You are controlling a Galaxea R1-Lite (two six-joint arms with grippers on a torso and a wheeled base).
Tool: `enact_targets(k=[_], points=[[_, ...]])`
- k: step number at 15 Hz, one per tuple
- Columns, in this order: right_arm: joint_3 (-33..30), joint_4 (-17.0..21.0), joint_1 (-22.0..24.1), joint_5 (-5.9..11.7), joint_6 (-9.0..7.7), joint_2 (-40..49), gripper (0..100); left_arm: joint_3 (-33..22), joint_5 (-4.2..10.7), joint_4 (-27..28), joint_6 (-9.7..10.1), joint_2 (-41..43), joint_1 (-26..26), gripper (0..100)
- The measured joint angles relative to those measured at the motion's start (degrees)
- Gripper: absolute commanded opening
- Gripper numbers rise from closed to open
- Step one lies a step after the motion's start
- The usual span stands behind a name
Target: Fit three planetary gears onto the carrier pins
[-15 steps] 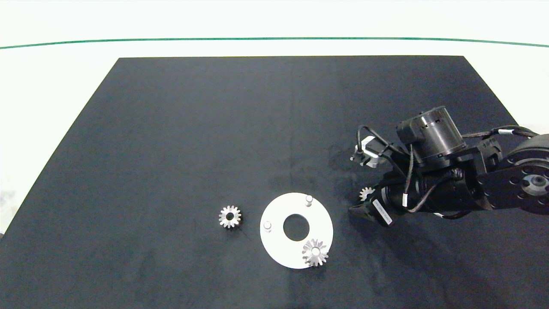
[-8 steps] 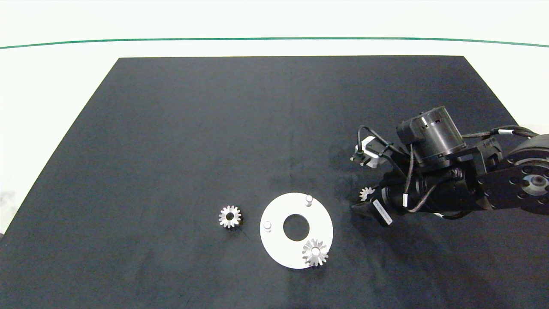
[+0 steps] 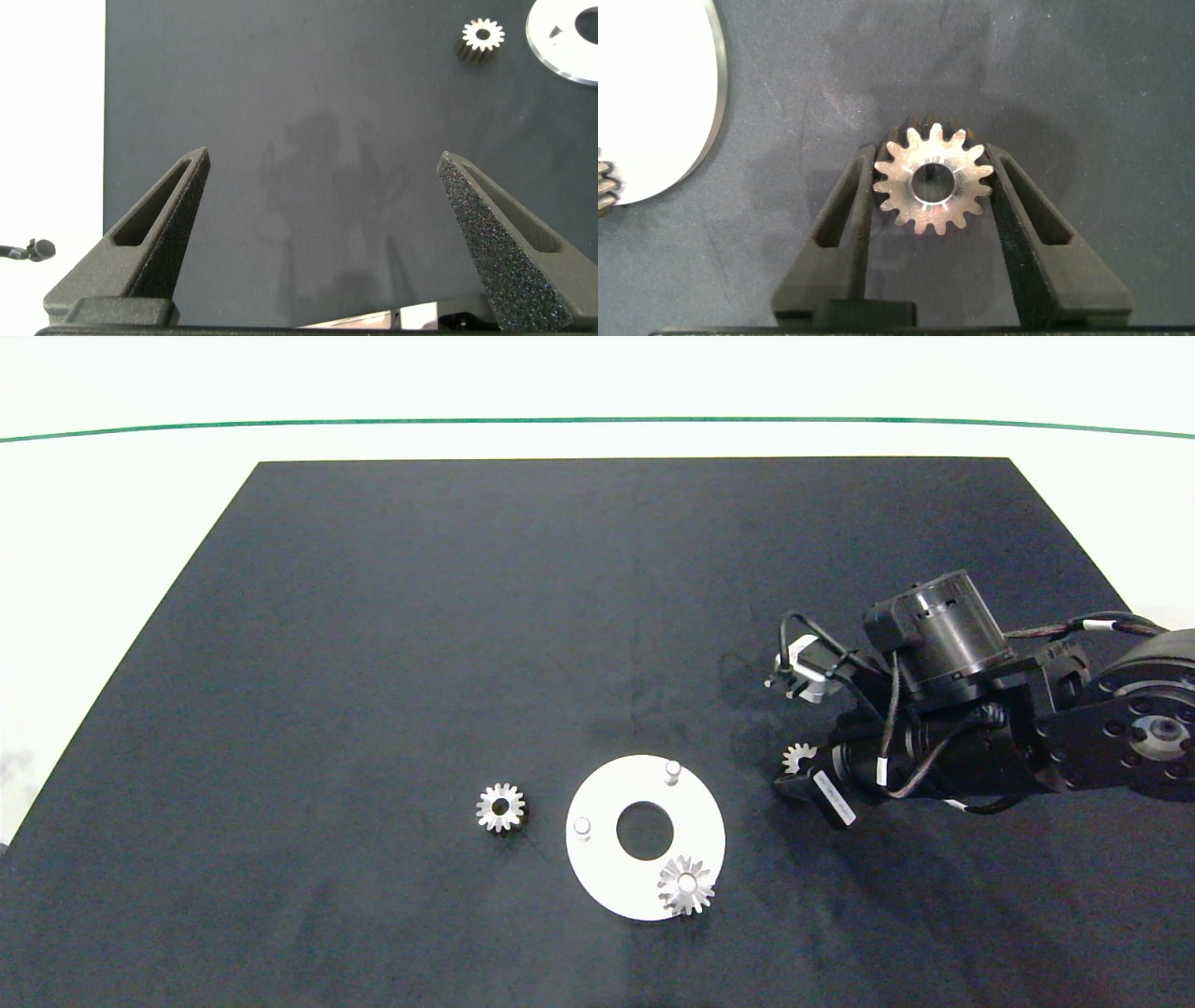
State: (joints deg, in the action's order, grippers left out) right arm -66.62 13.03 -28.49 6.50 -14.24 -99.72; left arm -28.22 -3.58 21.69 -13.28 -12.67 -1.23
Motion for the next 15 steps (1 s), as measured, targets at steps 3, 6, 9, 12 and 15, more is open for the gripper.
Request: enact_targets(k=[3, 6, 9, 12, 15], points=[[-0.09, -0.02, 0.11, -0.02, 0.0, -0.22, 35, 0.02, 0.01, 0.0, 0.02, 0.0, 0.0, 100], [-0.11, -0.05, 0.21, -0.05, 0.0, -0.28, 29, 0.09, 0.0, 0.0, 0.02, 0.0, 0.02, 100], [-0.16, -0.02, 0.21, -0.05, 0.0, -0.3, 23, 0.0, 0.01, 0.0, 0.02, -0.01, 0.02, 100], [-0.18, 0.0, 0.21, -0.05, -0.04, -0.28, 17, 0.06, 0.0, 0.0, 0.0, -0.01, 0.0, 100], [-0.18, 0.0, 0.16, 0.04, -0.06, -0.28, 11, 0.09, 0.0, 0.0, 0.02, -0.01, 0.0, 100]])
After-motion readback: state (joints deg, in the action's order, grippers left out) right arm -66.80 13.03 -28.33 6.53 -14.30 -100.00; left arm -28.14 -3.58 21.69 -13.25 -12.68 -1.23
